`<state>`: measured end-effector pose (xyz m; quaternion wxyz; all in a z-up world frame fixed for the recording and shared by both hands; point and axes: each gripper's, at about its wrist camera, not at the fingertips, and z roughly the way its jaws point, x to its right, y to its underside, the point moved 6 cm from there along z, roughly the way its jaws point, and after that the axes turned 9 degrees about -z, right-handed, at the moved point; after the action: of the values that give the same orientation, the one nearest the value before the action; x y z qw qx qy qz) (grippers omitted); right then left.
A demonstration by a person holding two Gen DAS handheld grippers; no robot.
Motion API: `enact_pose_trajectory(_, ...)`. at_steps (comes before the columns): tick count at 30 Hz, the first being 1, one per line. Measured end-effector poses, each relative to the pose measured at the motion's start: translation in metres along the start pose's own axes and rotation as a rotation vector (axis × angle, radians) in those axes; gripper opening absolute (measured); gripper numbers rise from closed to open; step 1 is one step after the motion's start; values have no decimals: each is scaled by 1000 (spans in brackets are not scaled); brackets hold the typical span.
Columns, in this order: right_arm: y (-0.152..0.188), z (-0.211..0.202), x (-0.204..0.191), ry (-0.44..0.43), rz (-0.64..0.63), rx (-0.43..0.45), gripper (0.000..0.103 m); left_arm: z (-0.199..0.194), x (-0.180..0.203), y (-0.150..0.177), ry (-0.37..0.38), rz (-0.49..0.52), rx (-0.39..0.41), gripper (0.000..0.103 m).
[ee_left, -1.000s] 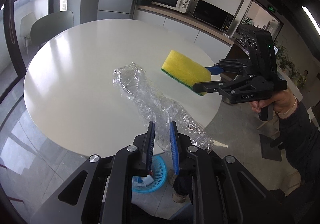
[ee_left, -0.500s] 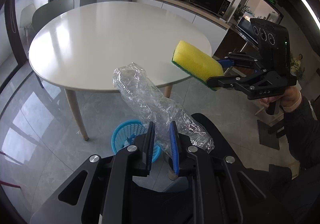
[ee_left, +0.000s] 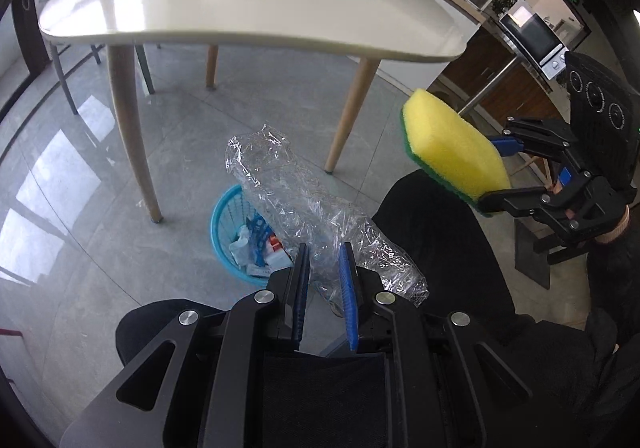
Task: Collect trash
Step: 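Carry the plastic wrap and yellow sponge down over the wastebasket, then open both tools to drop the wrap and sponge into the wastebasket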
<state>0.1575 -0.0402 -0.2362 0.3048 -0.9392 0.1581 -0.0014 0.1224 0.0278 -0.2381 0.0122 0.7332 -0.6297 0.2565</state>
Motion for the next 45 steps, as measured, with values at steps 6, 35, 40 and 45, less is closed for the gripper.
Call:
enact_pose_trajectory(6,20,50,13,-56,59,-81,50,60,-30,1,16,-64,-116,15)
enact_pose_trajectory(35,116,308,140,-153,347,-542,50,290,-110,-14,4,-132,-523,15)
enact_pose_trajectory(40,125,317,141,-168,345,-569,51,293,-105,-14,-33,-87,-516,33)
enact_pose_trajectory(45,125,320,143,-143,353,-583,55,288,-105,-19,-49,-69,-483,73)
